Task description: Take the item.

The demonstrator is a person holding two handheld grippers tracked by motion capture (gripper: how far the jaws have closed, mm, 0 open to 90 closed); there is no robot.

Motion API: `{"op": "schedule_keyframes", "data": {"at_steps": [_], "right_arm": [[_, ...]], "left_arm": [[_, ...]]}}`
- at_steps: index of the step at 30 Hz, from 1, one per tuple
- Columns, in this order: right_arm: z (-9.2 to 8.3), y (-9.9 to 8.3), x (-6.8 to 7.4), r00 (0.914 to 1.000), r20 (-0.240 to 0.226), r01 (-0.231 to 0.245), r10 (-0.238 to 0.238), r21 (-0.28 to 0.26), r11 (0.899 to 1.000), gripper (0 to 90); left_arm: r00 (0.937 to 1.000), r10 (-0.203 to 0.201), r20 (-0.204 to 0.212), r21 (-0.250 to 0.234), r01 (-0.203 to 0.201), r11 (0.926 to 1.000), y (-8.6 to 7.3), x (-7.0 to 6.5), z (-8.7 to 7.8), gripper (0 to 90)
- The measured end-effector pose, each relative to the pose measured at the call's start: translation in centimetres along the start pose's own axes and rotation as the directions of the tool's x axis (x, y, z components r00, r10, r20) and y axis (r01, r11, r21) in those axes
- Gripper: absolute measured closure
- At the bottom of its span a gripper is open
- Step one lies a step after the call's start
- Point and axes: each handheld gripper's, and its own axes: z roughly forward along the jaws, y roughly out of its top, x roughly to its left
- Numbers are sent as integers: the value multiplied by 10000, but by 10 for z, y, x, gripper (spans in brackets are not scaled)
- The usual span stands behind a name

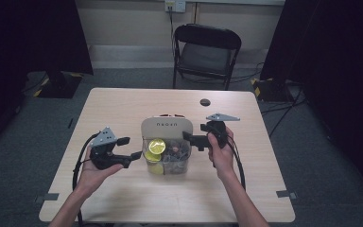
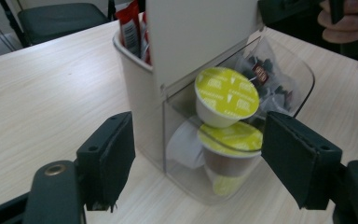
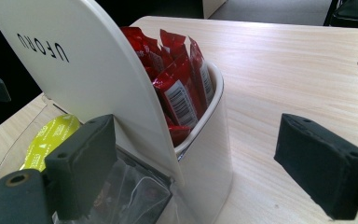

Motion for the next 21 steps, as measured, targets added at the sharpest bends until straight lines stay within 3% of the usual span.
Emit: {"op": "schedule_keyframes", "data": {"at_steps": [10, 16, 21], "right_arm": [[0, 0, -1, 10000, -50, -2, 2, 0, 10000, 121], [0, 0, -1, 10000, -78, 59, -59, -7, 10000, 121], [1, -1, -3, 9999, -109, 57, -56, 34, 10000, 120]], "left_arm": [[9980, 136, 625, -190, -125, 9997, 13, -7, 20, 307], [9969, 241, 743, 218, -258, 9994, 16, -11, 34, 308], [9966, 50, 822, 241, -70, 9997, 12, -11, 41, 301]]}}
